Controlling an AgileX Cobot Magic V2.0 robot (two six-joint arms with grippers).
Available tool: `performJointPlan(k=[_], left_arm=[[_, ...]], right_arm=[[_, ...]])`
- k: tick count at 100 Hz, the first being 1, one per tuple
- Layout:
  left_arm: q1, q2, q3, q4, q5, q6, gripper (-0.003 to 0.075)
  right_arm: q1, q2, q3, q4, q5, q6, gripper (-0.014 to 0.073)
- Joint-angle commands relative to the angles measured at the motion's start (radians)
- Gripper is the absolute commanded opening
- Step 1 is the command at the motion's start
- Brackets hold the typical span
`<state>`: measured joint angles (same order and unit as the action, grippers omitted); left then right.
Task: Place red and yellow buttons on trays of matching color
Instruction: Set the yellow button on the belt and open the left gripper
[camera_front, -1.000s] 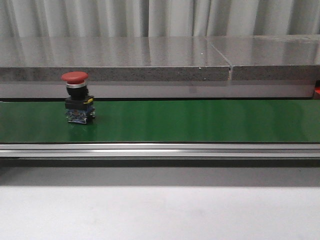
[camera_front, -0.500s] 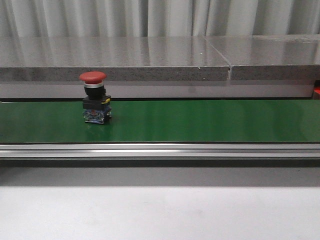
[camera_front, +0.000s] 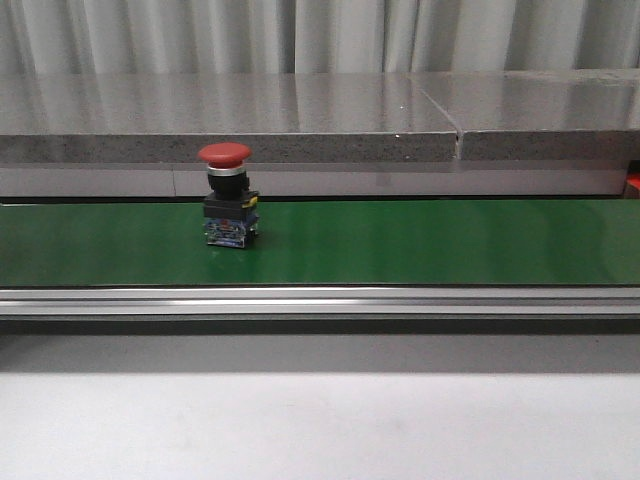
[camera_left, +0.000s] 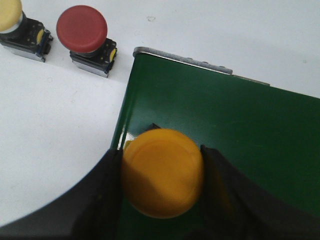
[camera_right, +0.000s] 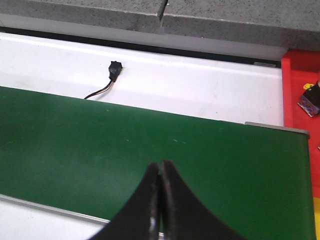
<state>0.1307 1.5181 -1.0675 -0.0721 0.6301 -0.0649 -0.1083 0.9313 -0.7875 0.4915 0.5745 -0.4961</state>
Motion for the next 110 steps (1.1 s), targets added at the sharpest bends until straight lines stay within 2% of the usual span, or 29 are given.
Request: performJointPlan(k=[1,6,23,32,71,110], left_arm=[[-0.006,-0.031,-0.025,-0.013,-0.039,0.002,0.0088],[-0.006,-0.031,-0.025,-0.013,-0.039,0.004,0.0163],[-0.019,-0.031,-0.025,-0.015,-0.036,0.006,0.0494],[-0.033,-0.031,-0.031,-0.015,-0.04,0.016,0.0588],[-0.113,-0.067,-0.038,-0.013,-0.133,0.039,0.0589],[-0.198,-0.313,-0.001,-0.013,-0.175,0.052,0.0589]], right_arm=[[0.001,-0.016,-0.026,0.017,-0.048,-0.008,-0.0067],[0.001,-0.016,-0.026,0.017,-0.048,-0.008,-0.0067],[0.001,-0.016,-0.026,0.017,-0.048,-0.008,-0.0067],[0.001,-0.016,-0.026,0.017,-0.048,-0.008,-0.0067],[0.001,-0.016,-0.026,0.017,-0.048,-0.008,-0.0067],[0.001,-0.016,-0.026,0.017,-0.048,-0.008,-0.0067]])
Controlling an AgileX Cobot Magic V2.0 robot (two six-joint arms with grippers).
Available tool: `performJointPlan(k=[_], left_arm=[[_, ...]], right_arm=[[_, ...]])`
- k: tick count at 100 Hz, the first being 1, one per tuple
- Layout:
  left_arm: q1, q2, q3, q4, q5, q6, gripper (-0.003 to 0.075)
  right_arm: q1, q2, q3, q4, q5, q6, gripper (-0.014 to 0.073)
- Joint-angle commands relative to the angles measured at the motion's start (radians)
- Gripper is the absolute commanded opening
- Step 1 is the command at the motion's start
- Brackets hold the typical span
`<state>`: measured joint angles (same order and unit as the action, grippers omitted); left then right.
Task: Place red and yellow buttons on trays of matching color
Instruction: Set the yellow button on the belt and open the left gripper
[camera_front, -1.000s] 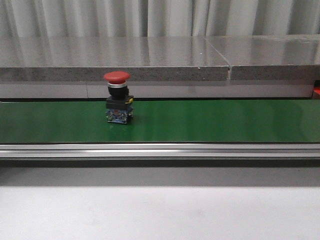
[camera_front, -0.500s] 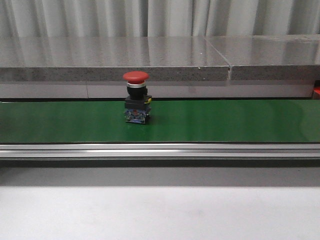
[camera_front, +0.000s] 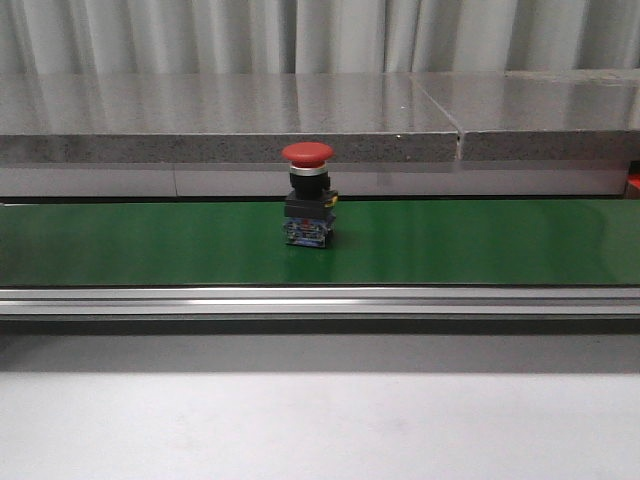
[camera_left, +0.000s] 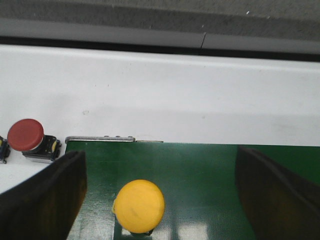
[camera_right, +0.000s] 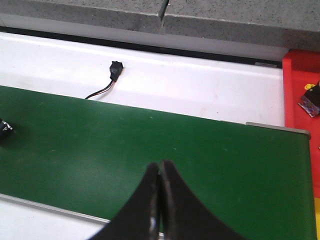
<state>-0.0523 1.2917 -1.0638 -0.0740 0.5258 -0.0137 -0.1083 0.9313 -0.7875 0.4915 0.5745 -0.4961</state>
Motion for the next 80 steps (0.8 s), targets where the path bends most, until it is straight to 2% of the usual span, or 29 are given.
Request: performJointPlan(k=[1,62,71,80], left_arm=[[-0.017,-0.099,0.001,-0.011,-0.071,0.001,0.0589],[-0.02,-0.731,0.427,-0.024,-0.079,0.001,0.0582],[-0.02,-0.803,0.477,-0.032,-0.065,0.001,0.0537],[-0.02,-0.869,0.519,-0.036,-0.065,0.001,0.0446]], right_arm=[[0.001,-0.016,-0.026,0.017,-0.048,-0.008,-0.0067],[0.001,-0.016,-0.026,0.017,-0.048,-0.008,-0.0067],[0.001,-0.016,-0.026,0.017,-0.048,-0.008,-0.0067],[0.001,-0.016,-0.026,0.017,-0.048,-0.008,-0.0067]])
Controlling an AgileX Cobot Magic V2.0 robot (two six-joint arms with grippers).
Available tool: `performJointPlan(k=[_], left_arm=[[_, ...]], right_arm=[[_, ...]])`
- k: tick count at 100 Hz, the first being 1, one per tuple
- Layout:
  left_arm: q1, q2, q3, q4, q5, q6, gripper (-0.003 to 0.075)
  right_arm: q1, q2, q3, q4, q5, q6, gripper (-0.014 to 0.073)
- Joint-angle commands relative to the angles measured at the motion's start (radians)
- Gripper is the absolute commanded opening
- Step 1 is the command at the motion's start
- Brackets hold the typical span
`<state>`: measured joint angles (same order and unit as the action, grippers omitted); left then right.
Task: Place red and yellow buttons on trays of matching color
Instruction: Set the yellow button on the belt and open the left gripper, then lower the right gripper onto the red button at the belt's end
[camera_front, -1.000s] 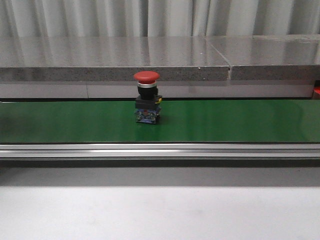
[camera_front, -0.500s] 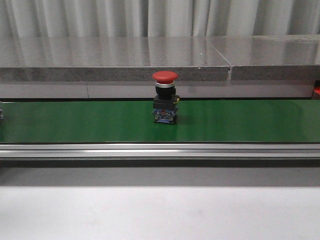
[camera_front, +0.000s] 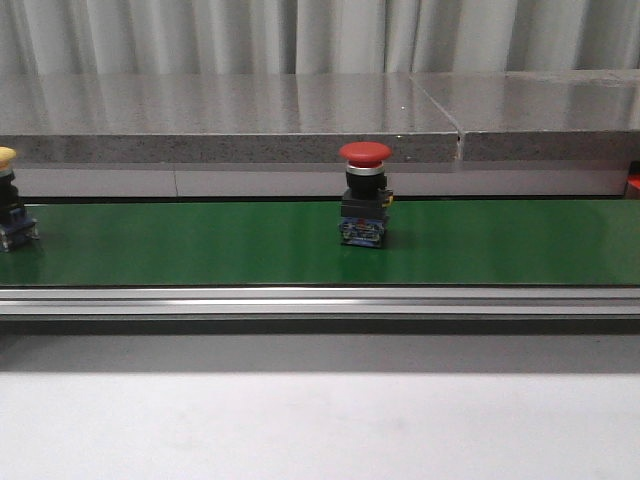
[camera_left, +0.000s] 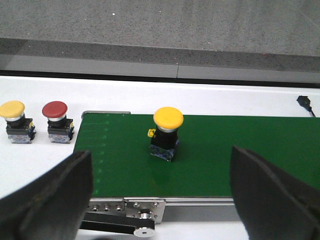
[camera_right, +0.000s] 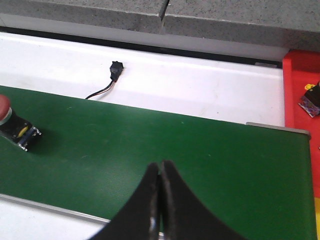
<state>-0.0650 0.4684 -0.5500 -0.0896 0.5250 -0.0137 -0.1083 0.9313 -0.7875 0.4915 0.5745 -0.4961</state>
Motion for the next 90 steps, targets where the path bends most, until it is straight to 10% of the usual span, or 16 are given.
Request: performJointPlan(k=[1,35,90], left_arm=[[-0.008,-0.055,0.011,-0.023,-0.064,0.001,0.0429],[-0.008,-0.131,0.054,-0.029,-0.064,0.001,-0.0021],[-0.008,-0.131,0.054,-0.033,-0.064,0.001,-0.0019]], right_arm=[[0.001,-0.016,-0.026,0.017,-0.048,-0.008,-0.0067],[0.001,-0.016,-0.026,0.017,-0.048,-0.008,-0.0067],[0.001,-0.015,-0.026,0.043,0.011,-0.008,0.0013]])
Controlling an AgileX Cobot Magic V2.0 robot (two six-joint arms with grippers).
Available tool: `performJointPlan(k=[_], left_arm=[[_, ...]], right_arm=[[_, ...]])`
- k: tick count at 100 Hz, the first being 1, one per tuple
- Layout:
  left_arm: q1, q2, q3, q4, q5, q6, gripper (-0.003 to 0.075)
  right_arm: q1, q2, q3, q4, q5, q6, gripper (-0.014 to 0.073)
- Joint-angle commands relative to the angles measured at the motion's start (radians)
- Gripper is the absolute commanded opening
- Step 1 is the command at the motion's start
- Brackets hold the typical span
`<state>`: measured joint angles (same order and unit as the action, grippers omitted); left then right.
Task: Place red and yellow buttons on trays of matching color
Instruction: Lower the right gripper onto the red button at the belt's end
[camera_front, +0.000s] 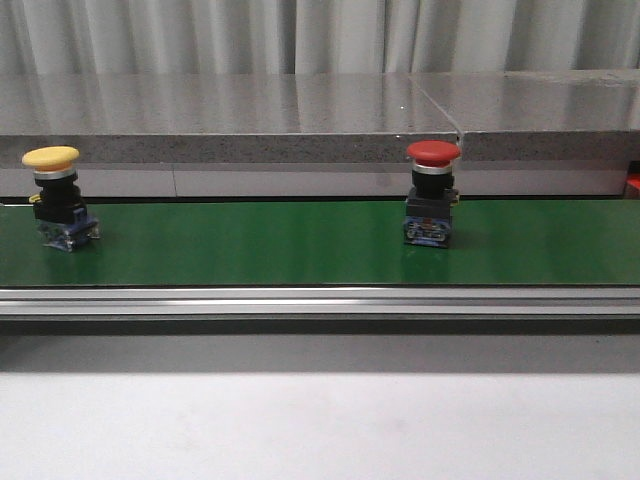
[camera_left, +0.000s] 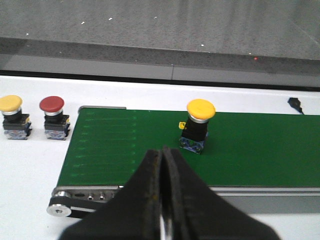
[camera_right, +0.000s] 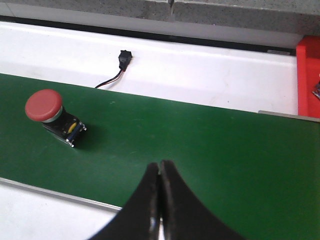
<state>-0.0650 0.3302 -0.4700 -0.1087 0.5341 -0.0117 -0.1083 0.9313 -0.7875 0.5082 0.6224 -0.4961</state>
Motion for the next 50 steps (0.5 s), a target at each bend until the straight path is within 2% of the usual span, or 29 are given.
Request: performJointPlan(k=[1,10,23,29,36,50], left_arm=[[-0.008,0.007,-0.026,-0.014,-0.073,-0.001,-0.0019],[-0.008,0.007,-0.026,-0.014,-0.073,-0.001,-0.0019],[-0.008,0.007,-0.026,-0.014,-0.073,-0.001,-0.0019],[-0.008,0.007,-0.026,-0.014,-0.073,-0.001,-0.0019],[-0.008,0.007,-0.026,-0.014,-0.073,-0.001,-0.0019],[-0.008,0.007,-0.026,-0.014,-0.073,-0.001,-0.0019]], right_arm=[[0.001,-0.015,-0.026,0.027,-0.034,-0.008,0.0034],[0.001,-0.015,-0.026,0.028,-0.022,-0.008,0.0211],[0.001,-0.015,-0.026,0.073,-0.017,-0.008,0.058],[0.001,-0.015,-0.026,0.093,-0.017,-0.008,0.0673],[0.001,-0.014,-0.026,0.096,-0.013,-0.01,0.0643],[0.001,0.007,-0.047,0.097,0.037,-0.035,0.0642]])
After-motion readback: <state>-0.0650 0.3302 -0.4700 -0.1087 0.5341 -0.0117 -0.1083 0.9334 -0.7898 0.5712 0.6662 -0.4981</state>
